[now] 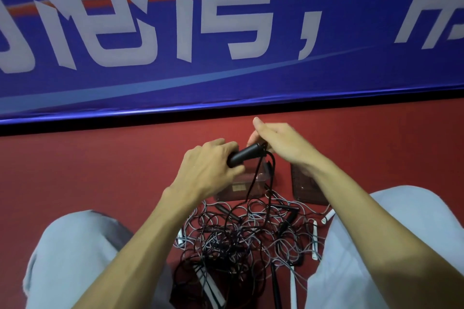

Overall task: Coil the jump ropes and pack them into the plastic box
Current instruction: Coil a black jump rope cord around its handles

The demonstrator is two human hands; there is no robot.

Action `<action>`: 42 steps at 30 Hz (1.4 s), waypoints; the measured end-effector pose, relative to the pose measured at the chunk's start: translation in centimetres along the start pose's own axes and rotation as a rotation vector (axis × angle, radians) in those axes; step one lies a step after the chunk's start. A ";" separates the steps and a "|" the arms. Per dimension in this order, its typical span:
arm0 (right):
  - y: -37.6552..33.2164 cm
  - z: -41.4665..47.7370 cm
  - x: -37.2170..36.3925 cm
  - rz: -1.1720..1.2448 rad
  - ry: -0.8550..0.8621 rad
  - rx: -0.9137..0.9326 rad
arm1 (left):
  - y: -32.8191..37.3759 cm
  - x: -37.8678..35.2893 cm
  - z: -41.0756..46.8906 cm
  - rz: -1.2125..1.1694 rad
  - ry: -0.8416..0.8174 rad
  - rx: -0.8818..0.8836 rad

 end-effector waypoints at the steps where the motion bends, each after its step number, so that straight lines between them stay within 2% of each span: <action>1: 0.1 -0.2 -0.2 0.000 -0.075 -0.061 | -0.1 0.2 0.0 0.019 0.016 0.005; 4: -0.3 -1.1 -0.2 0.088 -0.193 -0.138 | -0.8 0.6 0.0 0.083 0.033 0.063; 10: -0.8 -1.4 0.7 0.177 -0.192 -0.089 | -0.8 0.3 0.0 0.086 -0.001 0.125; 14: -1.2 -1.6 0.3 0.145 -0.245 -0.018 | -0.8 0.1 0.0 0.018 -0.054 0.132; 17: -1.3 -1.7 0.2 0.136 -0.221 0.025 | -0.8 0.1 -0.1 -0.020 -0.051 0.135; 19: -1.5 -1.7 0.3 0.126 -0.174 0.094 | -1.0 -0.1 0.0 -0.086 -0.068 0.152; 21: -1.5 -1.4 0.4 0.193 -0.093 0.111 | -1.0 -0.4 0.2 -0.252 -0.104 0.168; 24: -1.6 -1.1 0.8 0.390 0.055 0.069 | -0.5 -0.6 0.5 -0.503 -0.098 0.126; 27: -1.2 -1.1 1.2 0.556 0.229 0.016 | 0.1 -0.4 0.2 -0.593 -0.054 0.087; 29: -1.0 -1.1 1.2 0.524 0.315 0.023 | 0.2 -0.5 0.1 -0.626 -0.008 0.101; 33: -0.6 -1.0 1.2 0.215 0.537 0.163 | 0.5 -0.5 0.2 -0.603 0.085 0.145; 35: -0.8 -1.0 1.2 0.192 0.566 0.215 | 0.5 -0.2 0.3 -0.607 0.126 0.177; 37: -1.2 -1.1 1.2 0.257 0.513 0.219 | 0.2 -0.1 0.3 -0.623 0.148 0.212; 39: -1.6 -1.0 0.7 0.429 0.340 0.156 | -0.1 -0.2 0.5 -0.686 0.165 0.266; 41: -1.7 -0.9 0.0 0.486 0.102 0.097 | -0.6 -0.2 0.6 -0.909 0.206 0.331; 42: -1.7 -0.9 -0.3 0.412 0.005 0.099 | -0.8 0.0 0.6 -1.065 0.236 0.366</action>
Point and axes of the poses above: each hand's wrist, its own z-axis towards the middle knuckle, its own x-axis out of the back of the hand, y = z × x, the point moved 3 cm from there along z, towards the middle knuckle, and after that the axes turned 4 degrees about -y, right-handed, at the moved point
